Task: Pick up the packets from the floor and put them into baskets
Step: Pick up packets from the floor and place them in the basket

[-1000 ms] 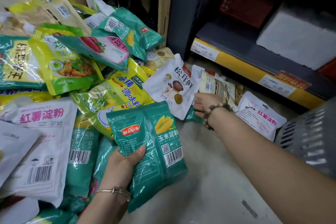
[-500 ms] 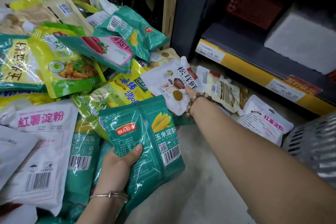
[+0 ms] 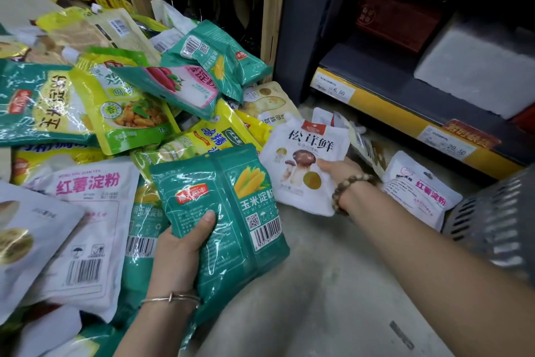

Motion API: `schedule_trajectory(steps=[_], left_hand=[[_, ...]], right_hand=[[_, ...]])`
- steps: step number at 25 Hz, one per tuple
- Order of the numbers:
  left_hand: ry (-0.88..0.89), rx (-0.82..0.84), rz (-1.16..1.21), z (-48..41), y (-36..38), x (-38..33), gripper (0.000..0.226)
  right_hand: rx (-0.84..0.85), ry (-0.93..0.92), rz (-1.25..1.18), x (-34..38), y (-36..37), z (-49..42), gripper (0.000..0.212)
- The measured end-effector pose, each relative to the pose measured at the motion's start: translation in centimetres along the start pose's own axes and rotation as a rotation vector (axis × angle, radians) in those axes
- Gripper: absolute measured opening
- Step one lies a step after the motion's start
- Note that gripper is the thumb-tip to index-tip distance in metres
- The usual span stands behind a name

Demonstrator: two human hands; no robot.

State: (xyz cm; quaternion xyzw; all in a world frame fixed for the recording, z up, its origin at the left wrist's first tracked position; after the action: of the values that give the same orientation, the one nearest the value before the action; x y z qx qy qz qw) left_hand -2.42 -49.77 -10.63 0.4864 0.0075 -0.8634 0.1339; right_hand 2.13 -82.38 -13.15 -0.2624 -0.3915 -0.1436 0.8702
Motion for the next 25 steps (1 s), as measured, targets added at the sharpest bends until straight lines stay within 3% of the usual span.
schedule_trajectory(steps=[3, 11, 15, 19, 25], left_hand=[[0.065, -0.008, -0.021, 1.0, 0.3, -1.5, 0.005], [0.171, 0.017, 0.017, 3.0, 1.5, -4.6, 0.007], [0.197, 0.039, 0.076, 5.0, 2.8, -7.0, 0.059], [0.264, 0.065, 0.158, 7.1, 4.2, -10.0, 0.003], [0.38, 0.208, 0.226, 11.8, 7.7, -16.0, 0.008]], right_hand=[[-0.011, -0.077, -0.205, -0.2, -2.5, 2.7, 0.019], [0.008, -0.37, -0.205, 4.9, -7.9, 10.7, 0.028], [0.048, -0.449, -0.212, 7.5, -8.8, 15.3, 0.031], [-0.045, -0.483, -0.354, 10.2, -11.0, 18.9, 0.031], [-0.071, -0.556, -0.359, 15.6, -17.4, 23.4, 0.026]])
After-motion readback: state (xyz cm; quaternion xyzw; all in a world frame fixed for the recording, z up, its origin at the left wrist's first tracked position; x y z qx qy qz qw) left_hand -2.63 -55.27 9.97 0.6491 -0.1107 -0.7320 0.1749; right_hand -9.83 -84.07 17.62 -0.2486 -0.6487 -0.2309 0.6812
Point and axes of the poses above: each hand's wrist, its own z-axis away from the middle knuckle, its own y-axis out of the palm, x = y × z, the point moved 10 cm from there along -z, towards the middle knuckle, and after that the axes turned 3 degrees about -x, right-handed, at the moved point
